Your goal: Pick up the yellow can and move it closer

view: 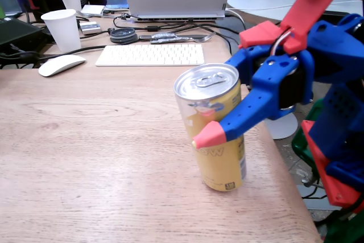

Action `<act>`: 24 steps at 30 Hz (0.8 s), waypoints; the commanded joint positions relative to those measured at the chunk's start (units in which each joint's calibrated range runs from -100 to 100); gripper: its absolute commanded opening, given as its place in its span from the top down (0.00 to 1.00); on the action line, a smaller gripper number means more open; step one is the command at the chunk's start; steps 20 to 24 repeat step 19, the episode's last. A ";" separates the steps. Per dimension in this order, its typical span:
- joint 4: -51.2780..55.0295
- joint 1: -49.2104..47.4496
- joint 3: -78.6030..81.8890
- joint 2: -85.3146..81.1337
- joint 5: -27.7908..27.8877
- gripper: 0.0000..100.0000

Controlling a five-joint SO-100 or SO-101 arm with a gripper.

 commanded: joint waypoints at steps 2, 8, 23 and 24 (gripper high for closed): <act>-1.54 -0.40 -7.43 -2.18 0.10 0.77; -1.54 0.27 -8.66 -2.18 0.15 0.77; -1.54 -0.23 -8.00 -2.27 0.10 0.77; -1.54 -0.23 -8.00 -2.27 0.10 0.77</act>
